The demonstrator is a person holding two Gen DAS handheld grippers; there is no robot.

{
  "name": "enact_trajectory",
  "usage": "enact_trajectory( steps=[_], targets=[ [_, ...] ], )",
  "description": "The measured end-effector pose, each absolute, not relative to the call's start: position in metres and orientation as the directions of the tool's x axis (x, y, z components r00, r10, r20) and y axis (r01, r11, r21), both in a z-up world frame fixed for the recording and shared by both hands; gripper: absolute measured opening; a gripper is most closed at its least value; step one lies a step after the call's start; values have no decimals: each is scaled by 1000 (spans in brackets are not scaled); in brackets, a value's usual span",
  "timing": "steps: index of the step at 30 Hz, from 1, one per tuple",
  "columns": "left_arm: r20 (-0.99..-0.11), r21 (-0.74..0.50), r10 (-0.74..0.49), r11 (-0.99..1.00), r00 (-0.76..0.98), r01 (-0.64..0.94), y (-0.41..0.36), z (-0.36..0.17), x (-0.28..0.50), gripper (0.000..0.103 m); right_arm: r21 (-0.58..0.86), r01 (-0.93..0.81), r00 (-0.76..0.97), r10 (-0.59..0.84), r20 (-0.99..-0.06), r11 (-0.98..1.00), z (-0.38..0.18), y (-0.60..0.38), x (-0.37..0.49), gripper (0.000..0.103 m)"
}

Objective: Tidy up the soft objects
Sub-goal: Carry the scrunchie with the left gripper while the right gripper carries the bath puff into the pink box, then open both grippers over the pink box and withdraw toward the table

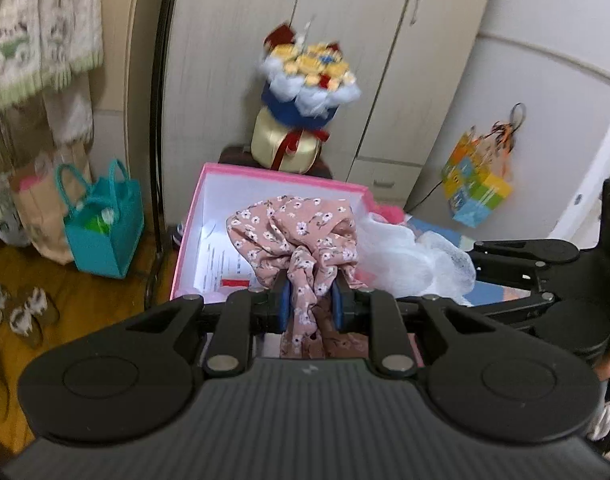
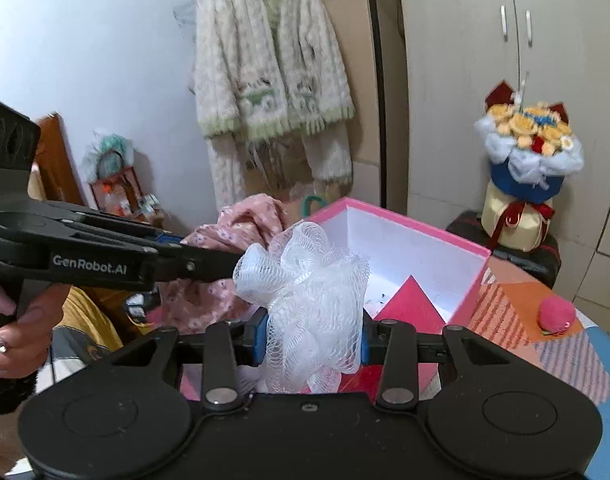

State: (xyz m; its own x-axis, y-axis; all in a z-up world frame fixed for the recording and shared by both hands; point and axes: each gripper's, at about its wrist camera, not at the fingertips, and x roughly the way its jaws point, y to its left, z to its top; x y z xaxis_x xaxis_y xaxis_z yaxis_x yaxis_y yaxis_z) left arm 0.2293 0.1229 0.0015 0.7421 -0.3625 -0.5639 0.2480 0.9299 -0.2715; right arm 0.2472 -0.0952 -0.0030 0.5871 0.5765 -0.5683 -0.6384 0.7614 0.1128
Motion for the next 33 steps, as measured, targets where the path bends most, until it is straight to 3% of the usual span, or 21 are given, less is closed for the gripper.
enact_trajectory(
  steps=[7, 10, 12, 14, 24, 33],
  targets=[
    [-616, -257, -311, 948, 724, 189, 128, -21, 279, 23, 33, -629, 593, 508, -625, 776, -27, -62, 294, 49],
    [-624, -229, -270, 960, 733, 159, 126, -22, 284, 44, -11, -641, 591, 484, -646, 768, -36, -52, 307, 54],
    [-598, -209, -259, 964, 758, 165, 124, -20, 279, 67, -22, -643, 597, 482, -642, 766, -38, -53, 308, 67],
    [-583, -188, -257, 966, 771, 180, 122, -17, 272, 68, -24, -638, 618, 492, -613, 770, -36, -59, 303, 78],
    [-523, -126, -282, 959, 804, 254, 102, 18, 230, 76, 19, -625, 688, 563, -458, 780, 9, -130, 254, 81],
    [-507, -143, -357, 932, 785, 332, 52, 31, 200, 76, 60, -526, 755, 498, -426, 848, 27, -202, 220, 83]
  ],
)
